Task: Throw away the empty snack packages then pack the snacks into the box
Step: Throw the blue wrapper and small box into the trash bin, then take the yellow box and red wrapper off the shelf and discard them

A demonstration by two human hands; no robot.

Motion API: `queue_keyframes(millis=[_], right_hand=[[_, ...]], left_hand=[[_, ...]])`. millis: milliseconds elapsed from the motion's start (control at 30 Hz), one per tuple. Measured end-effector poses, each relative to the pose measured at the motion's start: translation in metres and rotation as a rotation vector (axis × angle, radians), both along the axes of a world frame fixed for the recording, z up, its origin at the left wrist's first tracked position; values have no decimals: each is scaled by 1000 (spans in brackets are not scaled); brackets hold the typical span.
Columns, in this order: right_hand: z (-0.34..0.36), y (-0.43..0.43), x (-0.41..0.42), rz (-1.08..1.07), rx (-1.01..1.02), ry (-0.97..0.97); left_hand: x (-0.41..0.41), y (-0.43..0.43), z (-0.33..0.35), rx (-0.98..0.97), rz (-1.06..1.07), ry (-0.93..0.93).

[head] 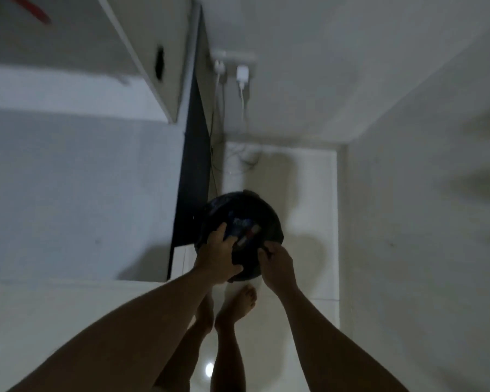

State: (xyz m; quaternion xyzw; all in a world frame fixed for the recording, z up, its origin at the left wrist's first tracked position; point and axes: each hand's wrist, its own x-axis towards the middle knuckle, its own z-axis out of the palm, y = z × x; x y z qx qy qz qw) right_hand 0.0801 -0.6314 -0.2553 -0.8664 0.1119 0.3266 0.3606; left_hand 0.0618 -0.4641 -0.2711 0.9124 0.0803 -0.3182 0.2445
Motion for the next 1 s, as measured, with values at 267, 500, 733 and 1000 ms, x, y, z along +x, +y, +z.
queue_keyframes(millis=[267,500,733,1000], right_hand=[[195,39,61,230,39,-319],[337,120,107,411,199,-706],[439,197,122,520,313,-988],[469,260,153,540,257,-1033]], left_hand=[[51,51,220,110,-99,-280],[73,141,359,326,6,-549],[66,219,446,425,184,-758],[77,288,485,391,287,-872]])
